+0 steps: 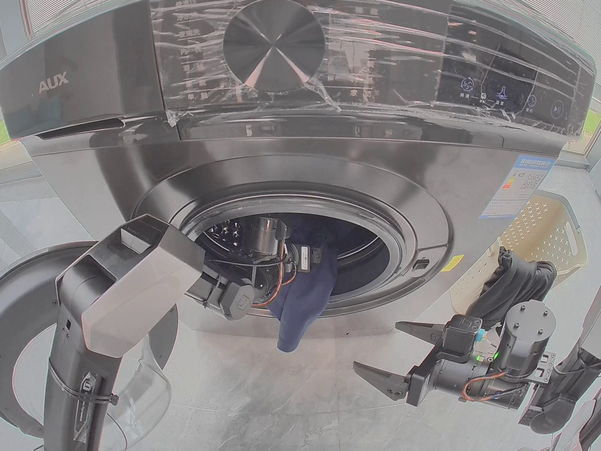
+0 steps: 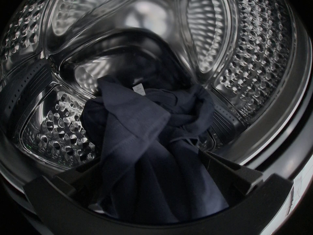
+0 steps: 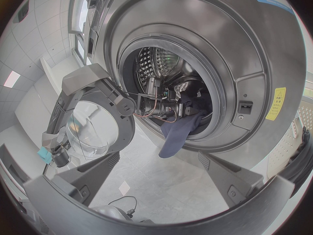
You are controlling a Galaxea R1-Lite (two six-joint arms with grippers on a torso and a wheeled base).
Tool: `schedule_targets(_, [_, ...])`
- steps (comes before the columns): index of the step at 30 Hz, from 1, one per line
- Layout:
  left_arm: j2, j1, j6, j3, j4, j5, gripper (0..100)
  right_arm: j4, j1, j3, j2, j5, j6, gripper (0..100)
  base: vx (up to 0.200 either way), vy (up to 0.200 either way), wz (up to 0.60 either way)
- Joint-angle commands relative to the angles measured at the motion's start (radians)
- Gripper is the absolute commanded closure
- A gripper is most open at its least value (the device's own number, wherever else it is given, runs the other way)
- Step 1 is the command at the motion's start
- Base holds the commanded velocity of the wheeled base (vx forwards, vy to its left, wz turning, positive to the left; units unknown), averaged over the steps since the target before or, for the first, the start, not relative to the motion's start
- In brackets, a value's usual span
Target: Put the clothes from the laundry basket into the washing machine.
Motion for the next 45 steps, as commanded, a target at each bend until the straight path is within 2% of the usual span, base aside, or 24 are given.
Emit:
schedule_targets(1, [0.001,-0.007,0.002,0.006,-0.002,-0.001,0,0.001,0.001,0.000,-0.003,0.000,0.001,0,0.000,0.000,0.00])
schedule_targets(3, [0.004,-0.008,0.002,0.008,-0.004,-0.003,0,0.001,-0.001,0.000,-0.004,0.000,0.001,0,0.000,0.000,0.00])
schedule_targets(4, [0.002,-0.008,0.002,0.011,-0.002,-0.010,100,-0.001,-0.001,-0.001,-0.004,0.000,0.001,0,0.000,0.000,0.00])
schedule_targets(6, [0.002,-0.008,-0.004,0.011,0.002,-0.029,100,-0.001,-0.001,-0.001,-0.004,0.000,0.001,0,0.000,0.000,0.00])
schedule_targets(12, [0.010,-0.008,-0.009,-0.012,-0.007,-0.035,100,-0.001,0.001,-0.004,-0.003,0.000,0.001,0,0.000,0.000,0.00])
schedule_targets(15, [0.030,-0.008,-0.021,-0.060,-0.019,-0.035,100,-0.001,0.001,-0.006,-0.004,-0.001,0.001,0,0.000,0.000,0.00])
schedule_targets(17, [0.076,0.001,-0.067,-0.172,-0.042,-0.015,100,-0.009,0.001,-0.008,-0.006,-0.001,0.001,0,0.000,0.000,0.00])
schedule_targets(18, [0.085,0.004,-0.079,-0.204,-0.042,-0.009,100,-0.013,0.001,-0.008,-0.006,-0.001,0.001,0,0.000,0.000,0.00])
schedule_targets(22, [0.136,0.026,-0.105,-0.376,-0.087,0.046,100,-0.018,0.001,-0.008,-0.004,-0.001,0.003,0,0.000,0.000,0.00])
schedule_targets(25, [0.185,0.044,-0.105,-0.506,-0.116,0.083,100,-0.018,0.001,-0.008,-0.004,-0.001,0.003,0,0.000,0.000,0.00])
schedule_targets(39, [0.186,0.039,-0.105,-0.486,-0.150,0.089,100,-0.018,0.001,-0.006,-0.003,-0.001,0.003,0,0.000,0.000,0.00])
schedule_targets(40, [0.174,0.033,-0.107,-0.459,-0.139,0.089,0,-0.018,0.001,-0.006,-0.003,-0.001,0.003,0,0.000,0.000,0.00])
schedule_targets(45, [0.070,0.003,-0.107,-0.244,-0.009,0.088,0,-0.018,0.001,-0.006,0.002,-0.001,0.003,0,0.000,0.000,0.00])
